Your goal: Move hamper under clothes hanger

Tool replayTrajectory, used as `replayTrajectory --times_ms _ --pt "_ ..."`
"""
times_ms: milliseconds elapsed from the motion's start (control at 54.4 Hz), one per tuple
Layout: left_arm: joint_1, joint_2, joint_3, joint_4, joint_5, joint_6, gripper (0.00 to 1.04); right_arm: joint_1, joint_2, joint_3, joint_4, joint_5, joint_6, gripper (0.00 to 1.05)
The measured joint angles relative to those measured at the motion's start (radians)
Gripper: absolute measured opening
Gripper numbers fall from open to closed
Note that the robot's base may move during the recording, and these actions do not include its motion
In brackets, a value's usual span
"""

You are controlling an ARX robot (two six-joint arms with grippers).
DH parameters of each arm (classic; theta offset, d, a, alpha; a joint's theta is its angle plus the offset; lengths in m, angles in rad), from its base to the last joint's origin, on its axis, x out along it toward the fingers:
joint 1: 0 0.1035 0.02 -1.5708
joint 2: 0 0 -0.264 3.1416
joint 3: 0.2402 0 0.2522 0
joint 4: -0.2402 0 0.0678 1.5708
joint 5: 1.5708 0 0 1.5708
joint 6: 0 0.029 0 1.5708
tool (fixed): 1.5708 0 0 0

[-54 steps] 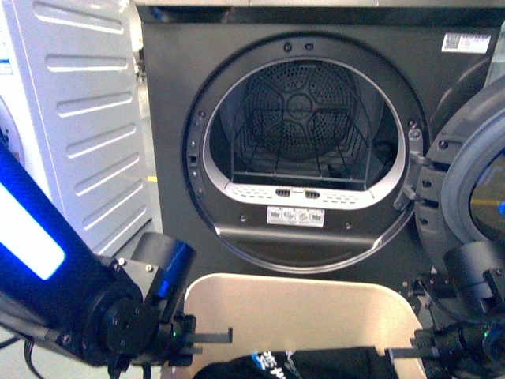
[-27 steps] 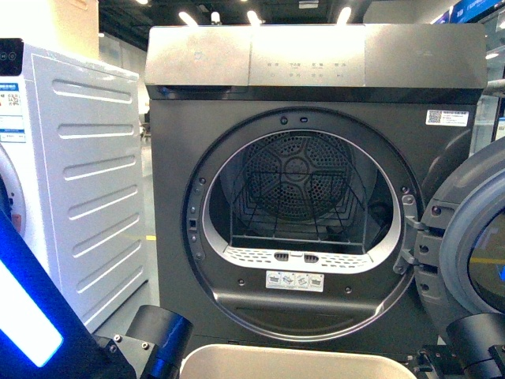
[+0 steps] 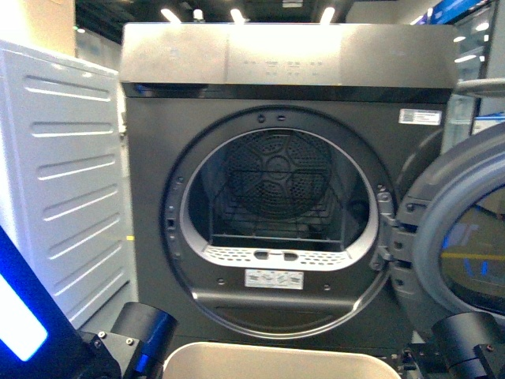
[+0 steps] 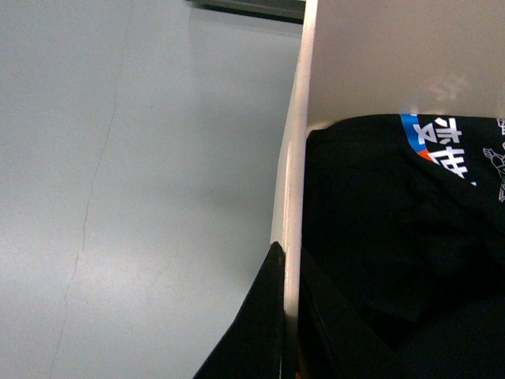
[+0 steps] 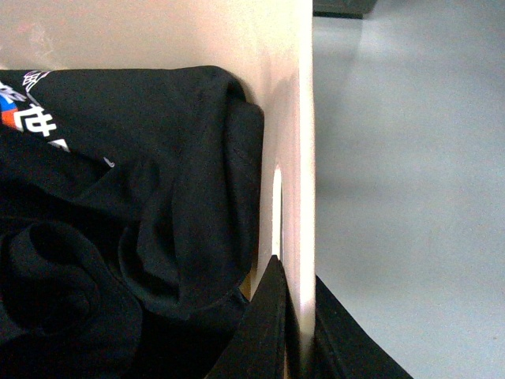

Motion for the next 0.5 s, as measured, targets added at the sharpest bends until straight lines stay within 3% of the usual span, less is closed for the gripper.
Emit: replayTrajectory --times_ms 497 --pt "-0.031 -0.007 0.001 0.000 0.028 0.000 0.04 -0.033 -0.005 0.000 0.001 0.023 0.000 0.03"
